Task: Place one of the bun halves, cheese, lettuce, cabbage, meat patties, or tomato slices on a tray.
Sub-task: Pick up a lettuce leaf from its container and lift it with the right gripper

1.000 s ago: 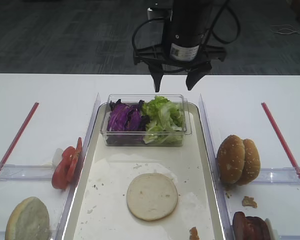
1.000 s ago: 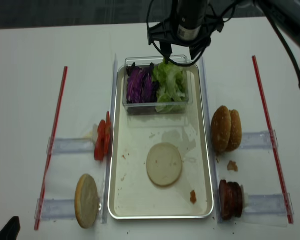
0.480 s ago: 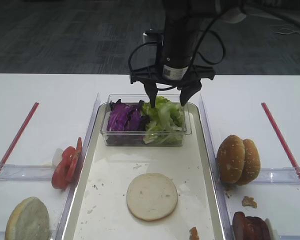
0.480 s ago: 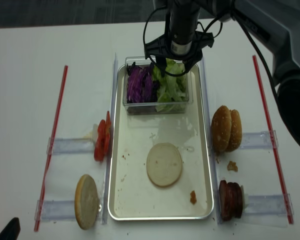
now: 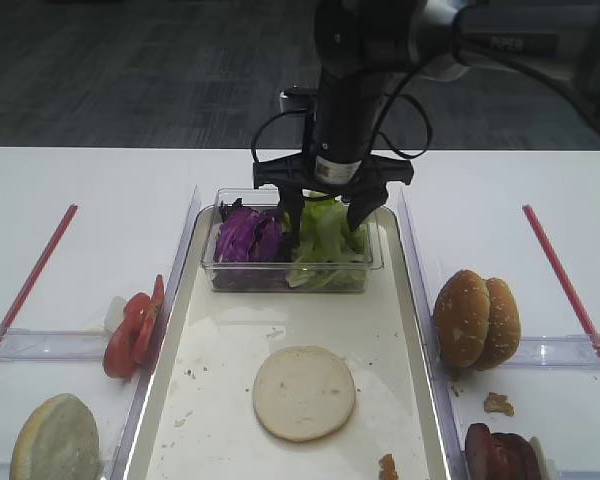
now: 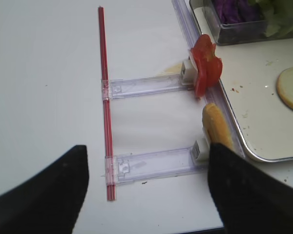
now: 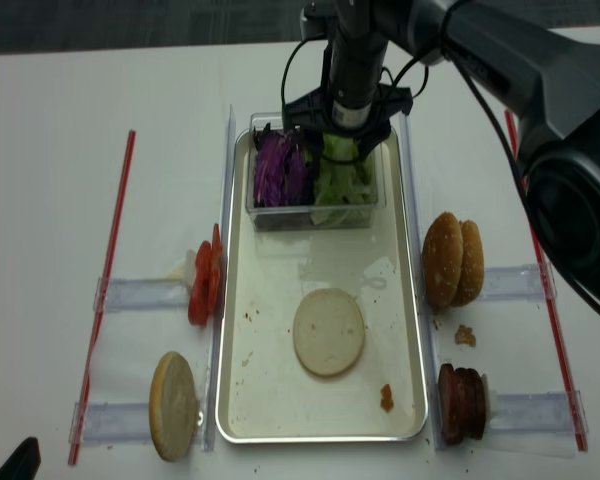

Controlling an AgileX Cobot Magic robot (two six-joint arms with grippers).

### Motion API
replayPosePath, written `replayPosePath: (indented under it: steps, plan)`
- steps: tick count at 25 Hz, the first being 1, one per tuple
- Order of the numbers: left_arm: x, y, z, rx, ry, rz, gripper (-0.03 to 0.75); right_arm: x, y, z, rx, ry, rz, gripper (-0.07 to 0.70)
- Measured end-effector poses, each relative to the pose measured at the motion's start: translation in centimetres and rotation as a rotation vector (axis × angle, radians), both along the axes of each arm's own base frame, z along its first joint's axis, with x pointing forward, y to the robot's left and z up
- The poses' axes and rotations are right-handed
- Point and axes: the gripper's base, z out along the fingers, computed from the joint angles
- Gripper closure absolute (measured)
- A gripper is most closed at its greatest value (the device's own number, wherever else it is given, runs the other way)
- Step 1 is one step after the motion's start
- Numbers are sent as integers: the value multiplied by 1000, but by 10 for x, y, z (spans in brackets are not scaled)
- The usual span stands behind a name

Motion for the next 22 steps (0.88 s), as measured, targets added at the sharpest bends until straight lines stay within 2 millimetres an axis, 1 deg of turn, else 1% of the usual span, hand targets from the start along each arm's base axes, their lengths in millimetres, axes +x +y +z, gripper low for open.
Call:
replayPosePath:
  steps: [3,8,12,17,22]
  plan:
    - [0,0,0,0,0,0,230,2,1,-8,-4,9,-3,118]
    - [0,0,0,0,0,0,233,3,2,-16,-6,15,-5,118]
    - [0,0,0,0,0,0,237,4,2,-17,-8,15,-5,122]
    - [0,0,0,0,0,0,239,4,2,-17,-10,14,-4,184]
    - [0,0,0,0,0,0,239,3,0,-18,-31,17,1,199]
